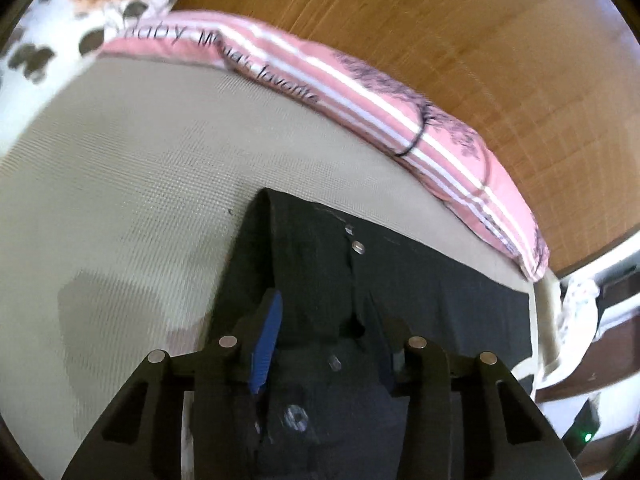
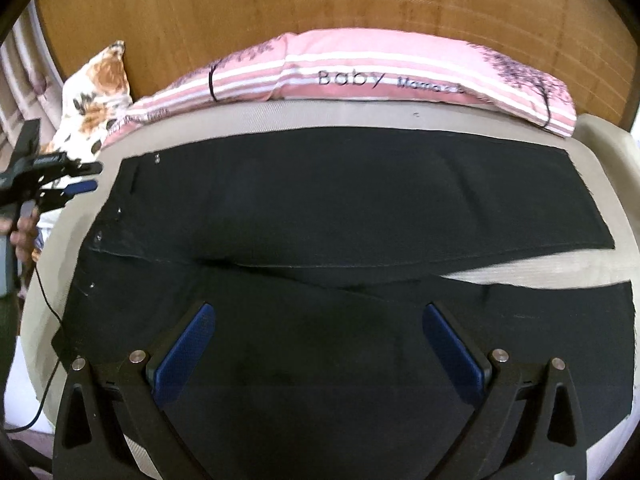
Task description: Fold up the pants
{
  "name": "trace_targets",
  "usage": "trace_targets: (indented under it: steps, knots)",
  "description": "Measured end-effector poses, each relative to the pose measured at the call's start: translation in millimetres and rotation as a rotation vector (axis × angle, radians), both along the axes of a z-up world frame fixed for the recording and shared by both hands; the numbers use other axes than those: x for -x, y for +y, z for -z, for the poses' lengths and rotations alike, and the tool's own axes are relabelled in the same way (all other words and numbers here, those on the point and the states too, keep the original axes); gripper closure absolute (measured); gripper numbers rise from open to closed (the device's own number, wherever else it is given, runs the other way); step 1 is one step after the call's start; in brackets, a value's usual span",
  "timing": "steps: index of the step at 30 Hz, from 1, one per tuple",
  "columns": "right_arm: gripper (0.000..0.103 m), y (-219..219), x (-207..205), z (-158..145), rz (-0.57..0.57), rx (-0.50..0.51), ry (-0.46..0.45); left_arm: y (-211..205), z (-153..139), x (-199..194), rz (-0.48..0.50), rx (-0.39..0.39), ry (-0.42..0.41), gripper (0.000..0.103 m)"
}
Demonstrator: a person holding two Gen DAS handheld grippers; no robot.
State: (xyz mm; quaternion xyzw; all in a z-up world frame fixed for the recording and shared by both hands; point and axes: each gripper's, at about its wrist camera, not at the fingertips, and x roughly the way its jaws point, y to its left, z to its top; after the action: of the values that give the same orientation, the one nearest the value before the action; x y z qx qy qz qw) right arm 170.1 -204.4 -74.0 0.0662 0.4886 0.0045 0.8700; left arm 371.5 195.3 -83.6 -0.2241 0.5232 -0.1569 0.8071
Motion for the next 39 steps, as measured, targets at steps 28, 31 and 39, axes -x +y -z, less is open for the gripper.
trace_targets:
  steps: [28,31,39]
  knots:
    - [0.000,16,-75,23,-0.102,-0.029,0.015,-7,50,-82,0.073,0.196,0.041,0.078]
    - [0.000,9,-91,12,-0.163,-0.054,-0.015,-5,48,-74,0.026,0.181,0.005,0.089]
    - [0.000,-23,-152,-9,-0.362,0.027,-0.017,-10,1,-36,0.004,0.251,-0.188,0.095]
